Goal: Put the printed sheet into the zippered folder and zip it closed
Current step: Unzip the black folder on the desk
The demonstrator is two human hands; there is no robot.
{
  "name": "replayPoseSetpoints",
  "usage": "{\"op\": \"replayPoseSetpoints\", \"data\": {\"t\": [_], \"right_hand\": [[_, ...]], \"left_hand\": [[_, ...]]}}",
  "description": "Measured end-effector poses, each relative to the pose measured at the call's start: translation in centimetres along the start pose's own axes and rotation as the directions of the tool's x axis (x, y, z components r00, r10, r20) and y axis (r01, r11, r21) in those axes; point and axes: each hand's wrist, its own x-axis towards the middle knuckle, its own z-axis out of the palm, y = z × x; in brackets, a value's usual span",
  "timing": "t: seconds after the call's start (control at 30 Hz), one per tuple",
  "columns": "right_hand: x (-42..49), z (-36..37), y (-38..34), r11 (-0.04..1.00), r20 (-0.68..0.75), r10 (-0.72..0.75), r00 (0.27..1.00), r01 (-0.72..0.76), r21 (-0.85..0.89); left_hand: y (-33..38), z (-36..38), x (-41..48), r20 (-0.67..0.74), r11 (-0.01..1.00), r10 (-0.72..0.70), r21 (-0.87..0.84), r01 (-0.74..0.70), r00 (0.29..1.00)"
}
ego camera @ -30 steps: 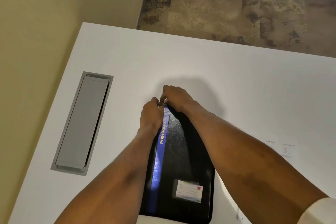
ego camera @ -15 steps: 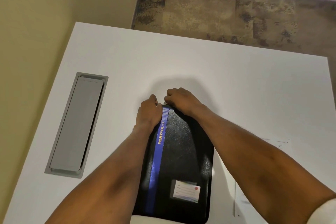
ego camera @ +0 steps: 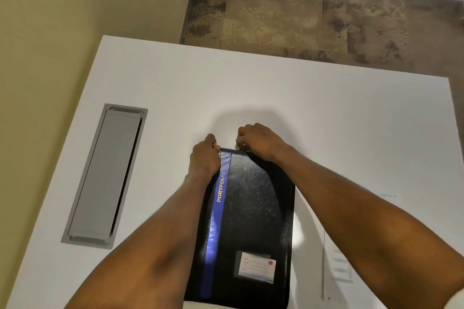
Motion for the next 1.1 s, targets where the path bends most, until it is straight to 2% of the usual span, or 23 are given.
{"op": "replayPoseSetpoints", "data": {"t": [0.1, 0.37, 0.7, 1.0, 1.03, 1.1], "right_hand": [[-2.3, 0.4, 1.6, 1.000, -0.015, 0.026, 1.000, -0.026, 0.004], [-7.9, 1.8, 3.4, 0.974, -0.095, 0.225, 0.970, -0.227, -0.003], [-14.1, 3.5, 4.7, 0.898, -0.169, 0.437, 0.884, -0.416, 0.146], [-19.5, 8.5, -0.2, 0.722, -0.162, 0.672, 0.722, -0.591, 0.358], [-19.7, 8.8, -0.9, 0.702, -0.169, 0.691, 0.703, -0.595, 0.390], [-19.9, 9.4, -1.9, 0.659, -0.176, 0.727, 0.664, -0.602, 0.452]], "left_hand": [[-0.1, 0.0, 0.0, 0.000, 1.000, -0.005, -0.015, 0.005, 1.000], [0.4, -0.2, -0.4, 0.010, 1.000, -0.015, 0.008, 0.015, 1.000], [0.6, -0.2, -0.3, -0.004, 0.999, -0.011, 0.039, 0.011, 1.000], [0.8, 0.4, -0.6, -0.048, 0.999, -0.013, 0.046, 0.015, 0.999], [1.2, 0.7, -0.9, -0.084, 0.997, 0.009, 0.073, -0.003, 0.996], [2.2, 1.5, -1.9, -0.164, 0.969, 0.110, 0.235, -0.069, 0.980]]}}
